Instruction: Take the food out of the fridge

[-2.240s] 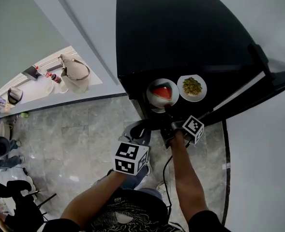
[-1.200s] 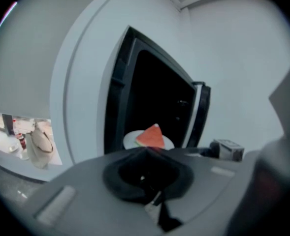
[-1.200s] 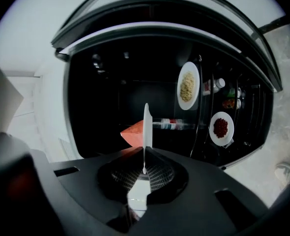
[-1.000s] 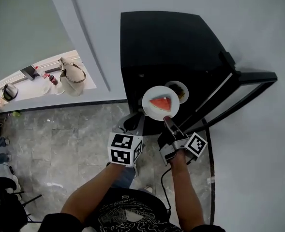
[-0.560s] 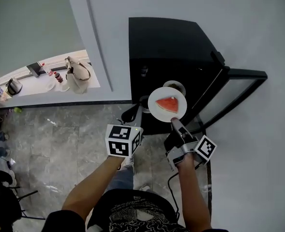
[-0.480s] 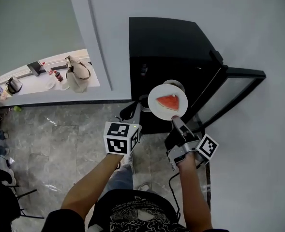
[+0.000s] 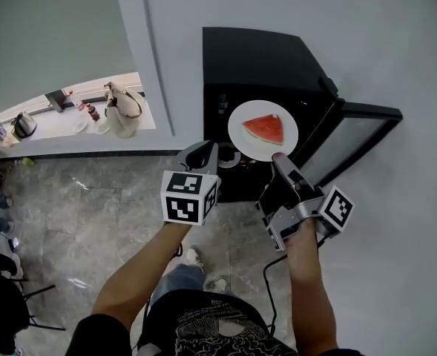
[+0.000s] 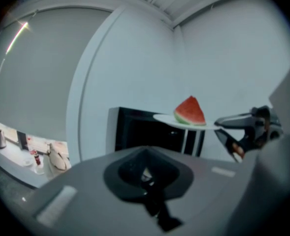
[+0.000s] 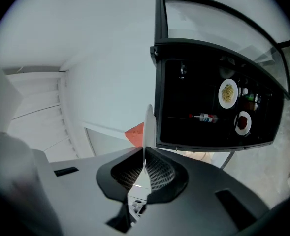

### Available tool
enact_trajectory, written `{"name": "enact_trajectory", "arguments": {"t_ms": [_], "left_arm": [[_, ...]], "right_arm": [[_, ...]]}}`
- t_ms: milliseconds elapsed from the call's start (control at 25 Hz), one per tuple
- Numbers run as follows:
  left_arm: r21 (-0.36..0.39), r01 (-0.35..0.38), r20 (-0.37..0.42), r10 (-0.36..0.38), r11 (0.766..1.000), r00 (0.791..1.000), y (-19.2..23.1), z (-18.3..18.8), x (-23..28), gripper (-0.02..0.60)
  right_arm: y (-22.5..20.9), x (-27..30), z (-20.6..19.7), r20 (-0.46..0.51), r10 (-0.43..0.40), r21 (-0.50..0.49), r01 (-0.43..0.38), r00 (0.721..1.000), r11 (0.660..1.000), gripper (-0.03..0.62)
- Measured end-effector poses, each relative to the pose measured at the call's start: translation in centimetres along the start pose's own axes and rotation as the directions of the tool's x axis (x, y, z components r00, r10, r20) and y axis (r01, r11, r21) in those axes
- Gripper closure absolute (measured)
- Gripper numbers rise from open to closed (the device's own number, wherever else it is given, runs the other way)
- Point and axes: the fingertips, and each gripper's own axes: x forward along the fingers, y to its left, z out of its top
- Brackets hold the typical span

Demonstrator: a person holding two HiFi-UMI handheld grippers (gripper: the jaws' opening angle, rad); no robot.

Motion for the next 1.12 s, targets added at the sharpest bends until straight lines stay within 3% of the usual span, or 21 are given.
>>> {"name": "enact_trajectory", "arguments": {"t_ms": [360,960,1120], "left_arm": [[0.024,0.061,-0.001,-0.062,0.998,0.998,0.6,1.8,2.4,0.580],[-0.002,0.118,-0.027,-0.118,0.993,0.993,6.3,2.3,7.7,0.580],[-0.019,0.144,-0.030,-0.145,0.989,0.989,6.1,1.7,8.1,0.580]], "right_arm": [[3.4,5.5,1.3,0.000,0.055,-0.014,-0.055,0.998,0.998,0.586],[-1.1,17.7,3.5,0.059,-0.009,0.047,0.006,0.998,0.999,0.586],[-1.8,18.3,3.8,0.104,-0.021,0.076,0.014,0.994,0.997,0.586]]}}
